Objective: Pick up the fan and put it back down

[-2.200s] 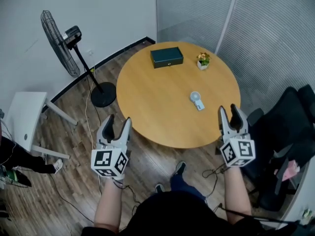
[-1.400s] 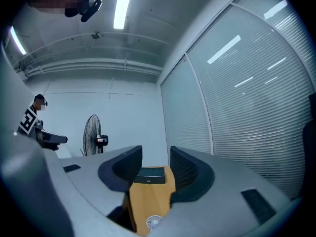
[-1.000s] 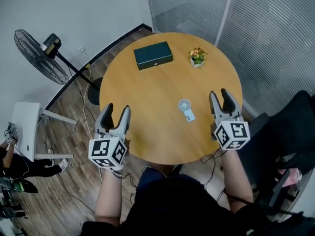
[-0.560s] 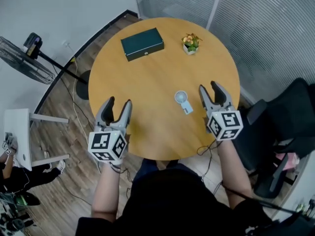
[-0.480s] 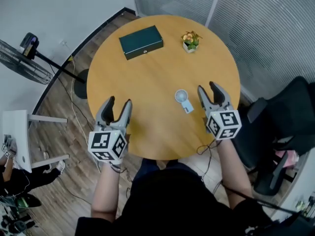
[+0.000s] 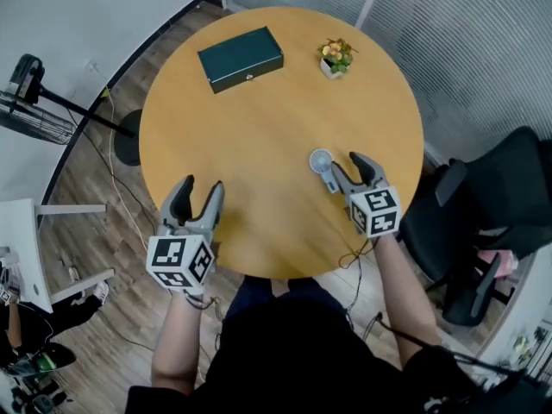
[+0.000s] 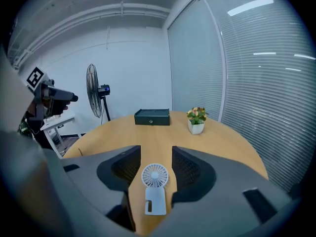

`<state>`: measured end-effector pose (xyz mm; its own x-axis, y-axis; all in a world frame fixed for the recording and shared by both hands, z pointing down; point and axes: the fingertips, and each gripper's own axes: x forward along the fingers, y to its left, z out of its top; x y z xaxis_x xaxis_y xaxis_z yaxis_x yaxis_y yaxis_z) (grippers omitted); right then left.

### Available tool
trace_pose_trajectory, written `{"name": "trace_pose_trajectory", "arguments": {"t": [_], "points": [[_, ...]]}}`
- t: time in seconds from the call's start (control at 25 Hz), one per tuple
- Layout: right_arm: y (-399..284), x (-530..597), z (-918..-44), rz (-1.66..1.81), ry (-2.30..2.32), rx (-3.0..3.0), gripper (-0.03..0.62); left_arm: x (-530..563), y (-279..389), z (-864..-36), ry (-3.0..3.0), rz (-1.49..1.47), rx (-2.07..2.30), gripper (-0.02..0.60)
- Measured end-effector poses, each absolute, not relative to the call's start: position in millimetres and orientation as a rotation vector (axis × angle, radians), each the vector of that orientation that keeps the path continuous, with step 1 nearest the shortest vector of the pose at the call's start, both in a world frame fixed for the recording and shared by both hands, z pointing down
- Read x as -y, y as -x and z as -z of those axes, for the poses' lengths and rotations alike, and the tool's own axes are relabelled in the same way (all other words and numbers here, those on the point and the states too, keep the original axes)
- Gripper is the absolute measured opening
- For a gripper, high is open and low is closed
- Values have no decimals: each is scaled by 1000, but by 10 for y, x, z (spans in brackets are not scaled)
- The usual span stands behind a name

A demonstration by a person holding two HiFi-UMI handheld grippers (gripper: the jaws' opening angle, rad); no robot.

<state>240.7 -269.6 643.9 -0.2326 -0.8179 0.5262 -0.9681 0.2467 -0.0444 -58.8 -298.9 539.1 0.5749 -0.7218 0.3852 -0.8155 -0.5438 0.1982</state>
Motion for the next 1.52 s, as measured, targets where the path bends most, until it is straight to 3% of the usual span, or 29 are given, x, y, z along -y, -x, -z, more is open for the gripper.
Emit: {"name": "trace_pose_trajectory", "arguments": {"t": [0.72,1.52], "points": [[-2288,2575,-7816,-698,-1412,1932,244,2880,901,-5687,-2386,-417,1256,249],[-2274,2608,-8006,-745,-1391,1910,221,2741,875,-5629,-2388,-406,1235,249]]}}
